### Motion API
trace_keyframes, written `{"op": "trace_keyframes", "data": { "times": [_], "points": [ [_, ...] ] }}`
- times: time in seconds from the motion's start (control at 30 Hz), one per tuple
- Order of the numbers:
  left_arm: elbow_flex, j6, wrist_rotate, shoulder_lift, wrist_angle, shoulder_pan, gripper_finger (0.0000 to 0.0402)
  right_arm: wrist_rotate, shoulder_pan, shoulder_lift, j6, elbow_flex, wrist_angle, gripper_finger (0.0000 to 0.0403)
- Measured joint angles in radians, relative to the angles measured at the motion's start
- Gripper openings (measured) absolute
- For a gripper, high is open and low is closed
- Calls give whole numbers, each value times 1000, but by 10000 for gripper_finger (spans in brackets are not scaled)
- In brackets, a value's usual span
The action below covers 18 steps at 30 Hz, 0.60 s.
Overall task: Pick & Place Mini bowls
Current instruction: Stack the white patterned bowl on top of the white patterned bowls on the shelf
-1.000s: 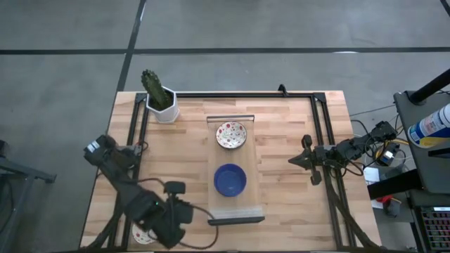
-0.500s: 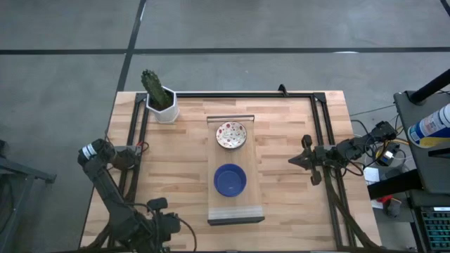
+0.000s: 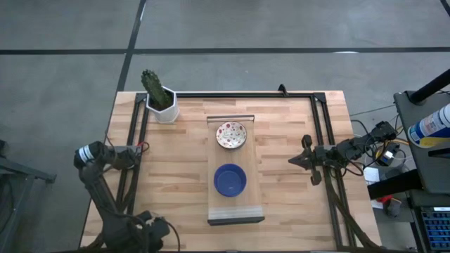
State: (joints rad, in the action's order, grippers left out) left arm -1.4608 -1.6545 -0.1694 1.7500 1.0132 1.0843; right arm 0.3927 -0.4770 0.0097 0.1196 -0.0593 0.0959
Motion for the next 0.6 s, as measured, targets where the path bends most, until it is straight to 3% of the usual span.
{"op": "trace_keyframes", "data": {
  "times": [0.6],
  "points": [
    [161, -52, 75, 0, -120, 7, 69, 0, 0, 0, 0, 0, 0, 8]
  ]
}}
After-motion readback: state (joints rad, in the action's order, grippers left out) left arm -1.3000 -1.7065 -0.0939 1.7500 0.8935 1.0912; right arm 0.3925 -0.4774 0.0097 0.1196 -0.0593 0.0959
